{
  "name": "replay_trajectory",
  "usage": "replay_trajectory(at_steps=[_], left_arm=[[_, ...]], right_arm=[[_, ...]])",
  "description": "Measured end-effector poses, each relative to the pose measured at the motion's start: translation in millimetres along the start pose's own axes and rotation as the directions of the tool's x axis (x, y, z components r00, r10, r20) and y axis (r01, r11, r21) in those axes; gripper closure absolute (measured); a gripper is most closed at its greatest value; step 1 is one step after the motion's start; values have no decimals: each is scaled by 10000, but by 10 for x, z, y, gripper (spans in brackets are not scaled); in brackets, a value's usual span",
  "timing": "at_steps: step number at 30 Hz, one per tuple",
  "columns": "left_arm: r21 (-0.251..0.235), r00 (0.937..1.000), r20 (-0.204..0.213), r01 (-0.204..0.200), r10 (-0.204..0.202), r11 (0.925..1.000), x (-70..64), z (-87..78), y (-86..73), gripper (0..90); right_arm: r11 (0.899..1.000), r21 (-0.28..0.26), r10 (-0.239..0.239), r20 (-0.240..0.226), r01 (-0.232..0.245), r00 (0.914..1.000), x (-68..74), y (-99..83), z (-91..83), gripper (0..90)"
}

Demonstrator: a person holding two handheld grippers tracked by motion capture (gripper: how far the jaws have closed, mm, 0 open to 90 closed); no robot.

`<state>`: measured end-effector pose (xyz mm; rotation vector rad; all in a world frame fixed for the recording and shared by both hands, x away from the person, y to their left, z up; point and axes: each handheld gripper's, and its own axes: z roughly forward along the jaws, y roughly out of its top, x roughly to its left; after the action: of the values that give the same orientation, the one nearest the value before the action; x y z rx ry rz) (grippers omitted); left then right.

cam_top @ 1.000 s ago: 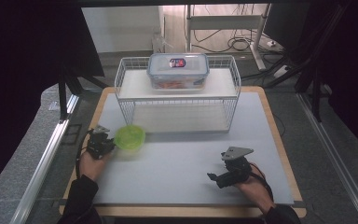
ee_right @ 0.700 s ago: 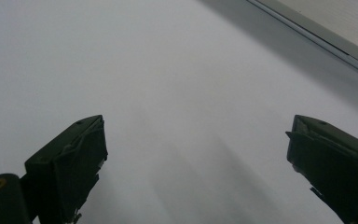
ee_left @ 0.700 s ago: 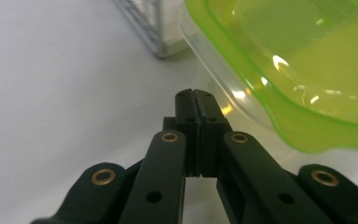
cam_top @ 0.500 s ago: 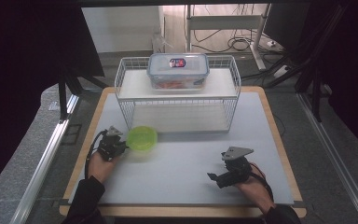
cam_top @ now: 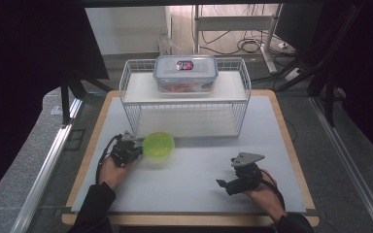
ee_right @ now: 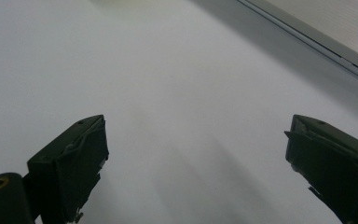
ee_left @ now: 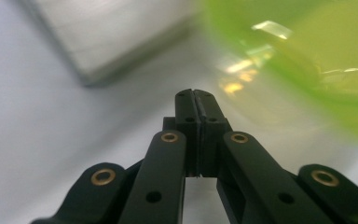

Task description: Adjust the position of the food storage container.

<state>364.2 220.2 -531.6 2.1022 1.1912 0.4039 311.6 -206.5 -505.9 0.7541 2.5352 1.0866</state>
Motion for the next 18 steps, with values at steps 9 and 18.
replay_trajectory(at_steps=[9,18], left_arm=[[-350,9984,523,-182,200,9992,60,177,179,897],[-222,9948,788,-633,648,9977,-85,222,219,898]], right_arm=[[10000,-27,6,81,-6,10000,-1,2,-3,56],[10000,-46,17,67,-17,10000,-3,-1,-7,57]])
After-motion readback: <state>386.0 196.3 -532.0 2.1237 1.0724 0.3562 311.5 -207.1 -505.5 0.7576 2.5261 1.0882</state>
